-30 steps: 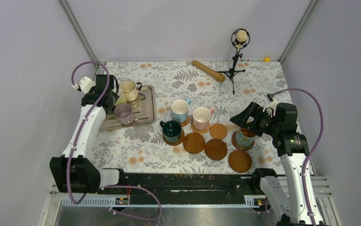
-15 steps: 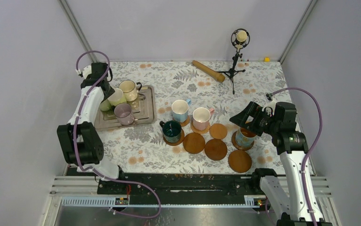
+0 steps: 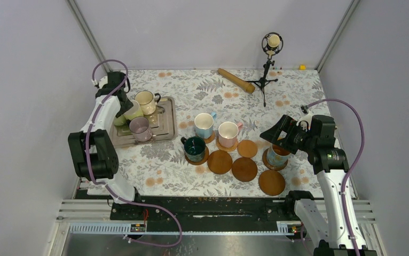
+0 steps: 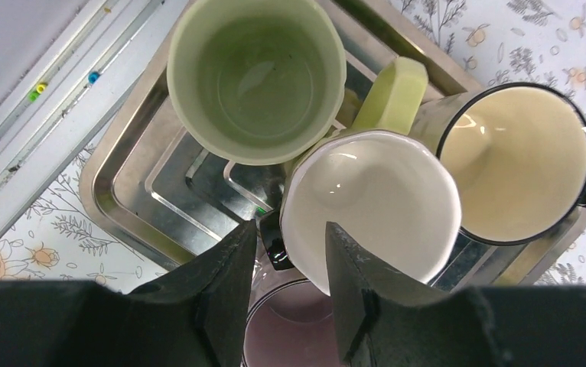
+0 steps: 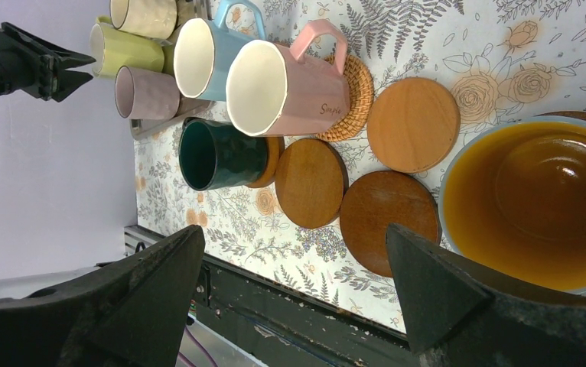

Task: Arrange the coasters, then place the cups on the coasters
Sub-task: Pick up the cup from the tray.

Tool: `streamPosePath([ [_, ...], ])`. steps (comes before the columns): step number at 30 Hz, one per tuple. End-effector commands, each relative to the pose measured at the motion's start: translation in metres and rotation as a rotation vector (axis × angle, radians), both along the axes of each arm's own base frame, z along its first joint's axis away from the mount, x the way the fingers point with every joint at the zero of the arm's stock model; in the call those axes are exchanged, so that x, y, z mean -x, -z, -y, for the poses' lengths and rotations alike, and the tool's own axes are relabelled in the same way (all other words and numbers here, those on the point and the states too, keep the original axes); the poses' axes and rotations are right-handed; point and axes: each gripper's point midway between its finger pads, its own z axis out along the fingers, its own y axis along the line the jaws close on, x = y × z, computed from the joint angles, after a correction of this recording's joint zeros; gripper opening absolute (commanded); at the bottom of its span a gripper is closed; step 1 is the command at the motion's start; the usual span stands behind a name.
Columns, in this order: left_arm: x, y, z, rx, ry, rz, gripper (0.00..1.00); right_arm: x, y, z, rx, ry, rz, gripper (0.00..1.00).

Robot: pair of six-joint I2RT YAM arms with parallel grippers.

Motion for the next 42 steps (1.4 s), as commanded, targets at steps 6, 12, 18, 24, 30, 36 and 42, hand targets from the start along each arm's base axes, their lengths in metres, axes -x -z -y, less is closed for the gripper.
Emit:
streamPosePath([
  [6, -0.007, 0.009, 0.0, 0.011, 0.009, 0.013, 0.36, 0.001, -0.006, -0.002, 0.007, -0.023, 0.03, 0.96],
  [12, -0.007, 0.016, 0.003, 0.03, 0.013, 0.006, 0.34, 0.001, -0.004, -0.002, 0.008, -0.021, 0.027, 0.96],
  [18, -0.01, 0.014, 0.003, 0.031, 0.021, 0.004, 0.2, 0.002, -0.005, -0.001, 0.011, -0.016, 0.031, 0.96],
  [24, -0.01, -0.021, 0.001, 0.001, 0.032, 0.068, 0.0, 0.002, -0.005, 0.0, 0.014, -0.013, 0.028, 0.96],
  [30, -0.011, -0.068, 0.002, -0.013, 0.053, 0.172, 0.0, 0.003, -0.01, -0.001, 0.014, -0.019, 0.022, 0.99],
  [36, -0.014, -0.112, 0.005, -0.025, 0.074, 0.306, 0.0, 0.006, -0.013, 0.005, 0.046, 0.0, 0.009, 0.99],
  [42, -0.011, -0.152, 0.027, 0.007, 0.17, 0.462, 0.0, 0.007, -0.017, 0.005, 0.053, 0.001, 0.008, 0.99],
])
